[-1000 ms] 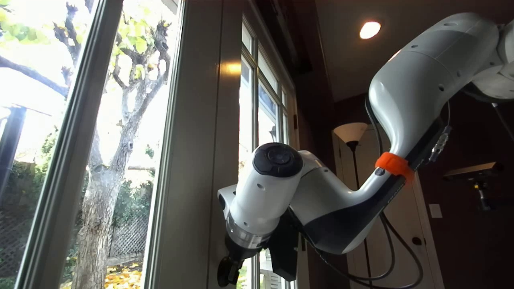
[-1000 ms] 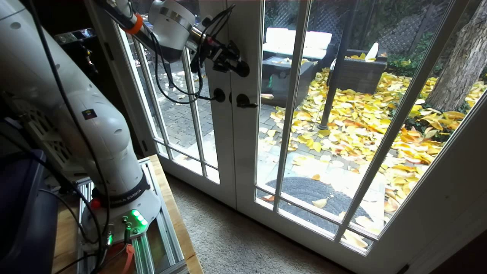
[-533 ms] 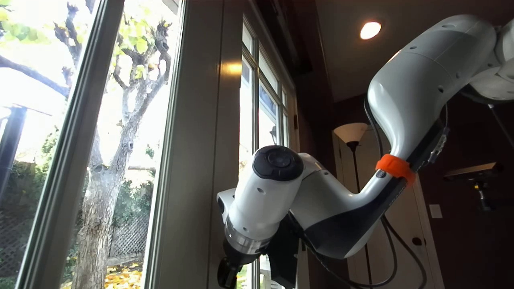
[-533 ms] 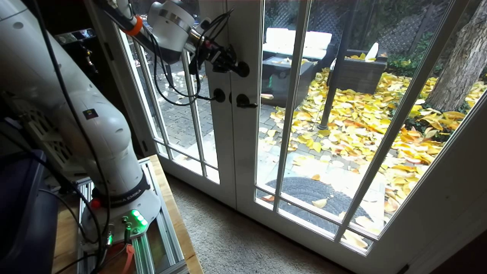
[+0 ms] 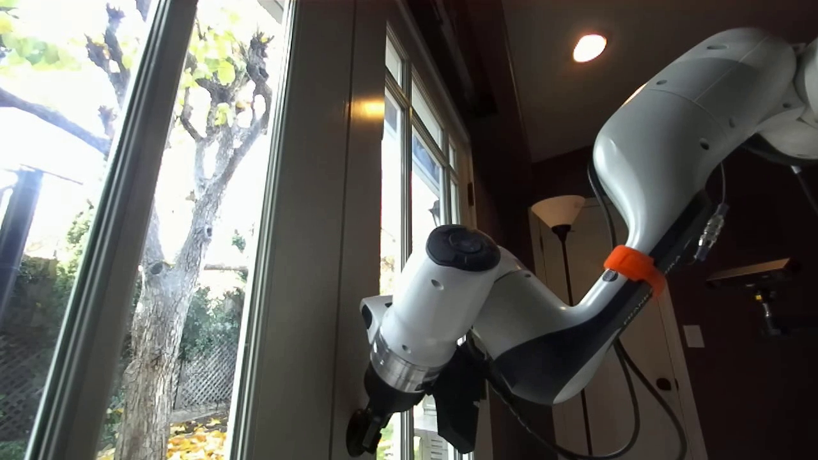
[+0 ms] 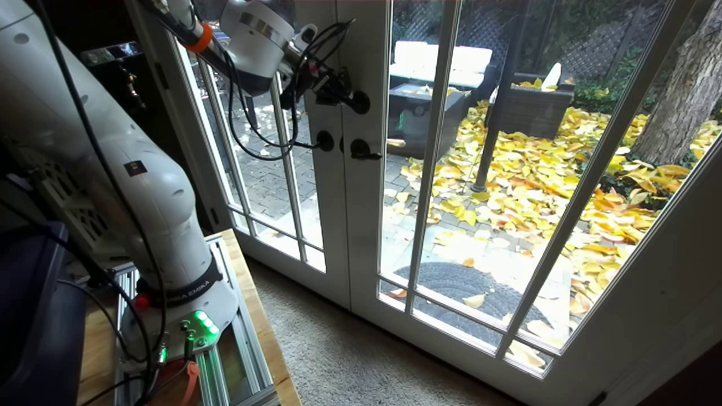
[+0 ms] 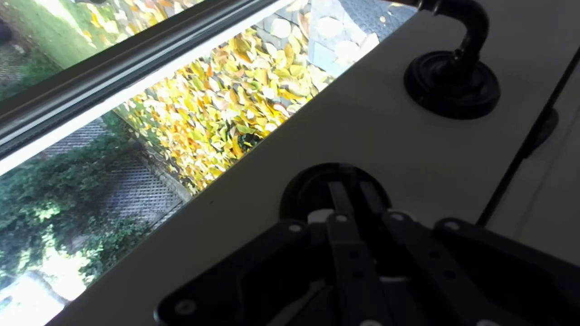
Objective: Unlock the door
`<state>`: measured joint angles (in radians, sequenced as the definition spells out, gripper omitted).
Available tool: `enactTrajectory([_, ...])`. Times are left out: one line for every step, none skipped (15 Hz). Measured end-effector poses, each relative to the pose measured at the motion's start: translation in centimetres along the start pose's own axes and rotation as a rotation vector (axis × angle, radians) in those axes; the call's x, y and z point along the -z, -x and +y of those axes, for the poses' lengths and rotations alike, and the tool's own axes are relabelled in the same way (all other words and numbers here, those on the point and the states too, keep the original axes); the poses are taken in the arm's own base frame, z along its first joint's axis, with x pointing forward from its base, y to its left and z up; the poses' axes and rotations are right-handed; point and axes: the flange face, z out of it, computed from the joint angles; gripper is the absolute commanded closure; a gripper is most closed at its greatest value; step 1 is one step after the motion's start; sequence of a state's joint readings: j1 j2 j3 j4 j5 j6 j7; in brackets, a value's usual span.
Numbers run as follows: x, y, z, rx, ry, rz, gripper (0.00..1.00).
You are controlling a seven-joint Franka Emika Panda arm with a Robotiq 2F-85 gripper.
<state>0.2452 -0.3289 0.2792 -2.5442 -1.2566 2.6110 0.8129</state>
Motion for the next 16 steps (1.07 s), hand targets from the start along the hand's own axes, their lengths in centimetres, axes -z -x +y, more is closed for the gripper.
enactTrajectory([0.0, 0.3, 0.7, -0.037, -0.04, 0.013, 0.98])
enactTrajectory([0.0, 0.5, 1.6, -0.075, -0.084, 0.025, 0.98])
enactTrajectory([-0.1, 0.8, 2.4, -0.117, -0.134, 0.036, 0.98])
enactTrajectory([-0.3, 1.1, 3.4, -0.159, -0.187, 0.047, 0.98])
enactTrajectory([-0.5, 1.5, 4.2, -0.198, -0.235, 0.055, 0.98])
enactTrajectory([-0.8, 1.9, 4.9, -0.237, -0.28, 0.063, 0.98])
enactTrajectory([-1.0, 2.2, 5.6, -0.276, -0.322, 0.07, 0.98])
enactTrajectory([-1.3, 2.5, 6.2, -0.315, -0.362, 0.075, 0.98])
enactTrajectory([-1.5, 2.7, 6.7, -0.352, -0.399, 0.076, 0.98])
enactTrajectory([-1.7, 3.0, 7.3, -0.388, -0.435, 0.077, 0.98])
enactTrajectory([-2.0, 3.2, 7.8, -0.422, -0.471, 0.075, 0.98])
enactTrajectory([-2.3, 3.4, 8.4, -0.455, -0.507, 0.073, 0.98])
enactTrajectory([-2.6, 3.6, 8.9, -0.488, -0.545, 0.069, 0.98])
enactTrajectory([-2.9, 3.9, 9.5, -0.52, -0.584, 0.064, 0.98])
enactTrajectory([-3.2, 4.1, 10.1, -0.554, -0.621, 0.057, 0.98])
enactTrajectory([-3.6, 4.3, 10.6, -0.587, -0.657, 0.048, 0.98])
